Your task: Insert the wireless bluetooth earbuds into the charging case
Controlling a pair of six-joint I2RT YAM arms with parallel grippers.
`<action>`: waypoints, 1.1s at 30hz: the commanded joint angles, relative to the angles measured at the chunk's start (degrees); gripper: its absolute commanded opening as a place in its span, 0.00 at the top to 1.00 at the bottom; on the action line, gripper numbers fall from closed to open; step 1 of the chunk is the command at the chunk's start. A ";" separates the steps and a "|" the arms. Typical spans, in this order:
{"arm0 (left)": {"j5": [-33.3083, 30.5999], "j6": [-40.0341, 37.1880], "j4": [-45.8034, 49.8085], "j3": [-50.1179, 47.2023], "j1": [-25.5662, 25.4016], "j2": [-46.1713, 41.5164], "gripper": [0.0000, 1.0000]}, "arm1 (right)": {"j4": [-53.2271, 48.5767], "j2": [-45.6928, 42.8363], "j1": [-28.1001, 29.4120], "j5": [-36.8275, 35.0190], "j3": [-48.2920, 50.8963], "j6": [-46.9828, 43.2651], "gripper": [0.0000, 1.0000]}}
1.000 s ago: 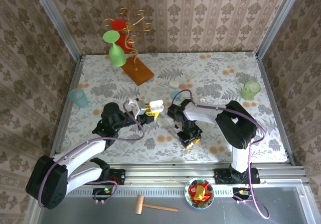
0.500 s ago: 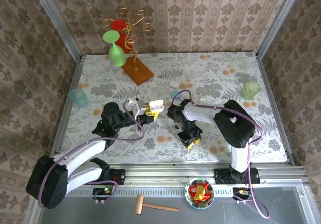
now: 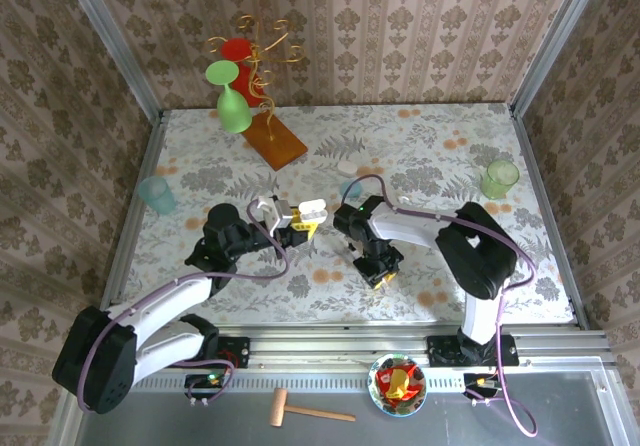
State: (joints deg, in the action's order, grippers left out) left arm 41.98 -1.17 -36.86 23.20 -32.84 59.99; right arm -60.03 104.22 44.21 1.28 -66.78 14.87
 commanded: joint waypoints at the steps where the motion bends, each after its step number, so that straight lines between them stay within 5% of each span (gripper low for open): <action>1: 0.60 -0.30 -3.22 0.20 0.50 1.22 0.94 | 1.61 -6.91 -0.02 -5.12 0.33 2.20 0.73; 10: 1.97 1.90 -7.16 1.06 0.33 4.33 0.94 | 13.66 -23.98 -0.22 -12.55 2.47 1.52 0.75; 16: 2.06 2.73 -8.80 1.39 0.06 5.88 0.94 | 26.00 -33.19 -0.10 -9.60 2.88 -1.43 0.76; 33: 2.00 5.44 -14.36 1.50 -0.12 9.89 0.94 | 43.53 -29.06 0.01 0.75 -3.00 -2.04 0.76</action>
State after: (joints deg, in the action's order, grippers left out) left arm 43.24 2.92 -48.03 23.35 -32.91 69.41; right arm -19.79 74.04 44.14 -0.58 -67.92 12.91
